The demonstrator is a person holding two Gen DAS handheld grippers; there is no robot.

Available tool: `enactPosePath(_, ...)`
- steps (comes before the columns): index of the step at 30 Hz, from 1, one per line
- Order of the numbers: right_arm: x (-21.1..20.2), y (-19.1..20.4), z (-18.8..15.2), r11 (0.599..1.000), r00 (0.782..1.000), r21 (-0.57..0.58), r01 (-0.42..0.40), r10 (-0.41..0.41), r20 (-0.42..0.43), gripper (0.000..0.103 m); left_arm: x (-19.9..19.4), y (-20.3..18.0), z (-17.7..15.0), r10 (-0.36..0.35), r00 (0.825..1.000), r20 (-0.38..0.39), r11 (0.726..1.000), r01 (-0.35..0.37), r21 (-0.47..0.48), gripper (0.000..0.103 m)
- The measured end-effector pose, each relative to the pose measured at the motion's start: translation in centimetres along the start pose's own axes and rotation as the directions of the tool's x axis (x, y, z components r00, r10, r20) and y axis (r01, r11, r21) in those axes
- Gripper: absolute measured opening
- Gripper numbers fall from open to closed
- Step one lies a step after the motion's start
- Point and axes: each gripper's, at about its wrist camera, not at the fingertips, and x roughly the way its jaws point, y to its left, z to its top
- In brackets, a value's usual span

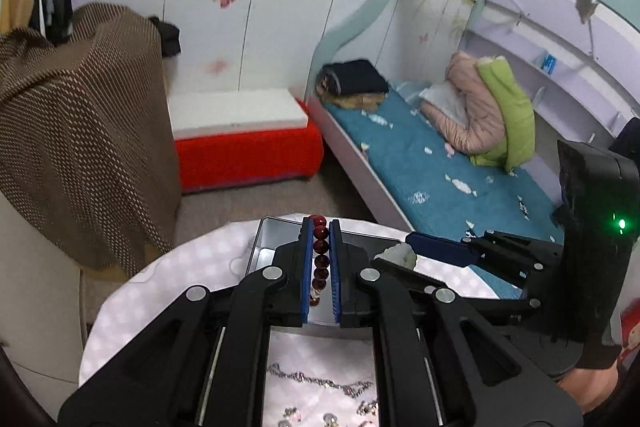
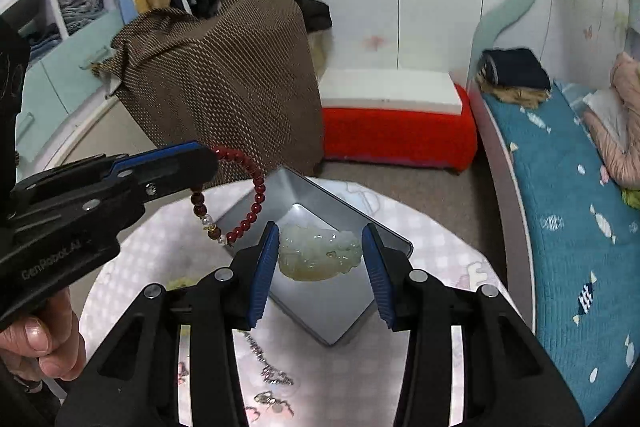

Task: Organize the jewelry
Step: 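Carry bracelet and pendant into the grey box and open both grippers, then withdraw both grippers from the box back over the jewelry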

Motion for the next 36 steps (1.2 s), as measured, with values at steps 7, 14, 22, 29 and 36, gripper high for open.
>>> enactPosePath(7,1.3,-0.4,0.0,1.000,0.999,0.013,0.009,-0.009,-0.032,0.060,2.2,1.5,-0.1,0.037,0.998,-0.048,0.999,-0.038,-0.031,0.059)
enactPosePath(14,-0.4,-0.8,-0.4,0.998,0.998,0.035,0.055,-0.056,0.036,0.096,-1.5,1.9,-1.4,0.137,0.989,0.052,0.990,-0.135,-0.038,0.093)
enactPosePath(22,-4.6,-0.6,-2.7,0.990,0.987,0.107,0.092,-0.105,0.118,0.096,-7.9,1.6,-4.7,0.282,0.945,0.164,0.959,-0.278,-0.047,0.097)
enactPosePath(29,-8.8,1.1,-3.9,0.990,0.973,0.104,0.094,-0.113,0.202,0.096,-13.1,0.4,-7.2,0.330,0.915,0.232,0.944,-0.323,-0.069,0.097)
enactPosePath(36,-13.2,3.3,-5.5,0.993,0.954,0.084,0.089,-0.109,0.280,0.096,-17.6,-0.4,-10.0,0.381,0.881,0.279,0.924,-0.370,-0.093,0.097)
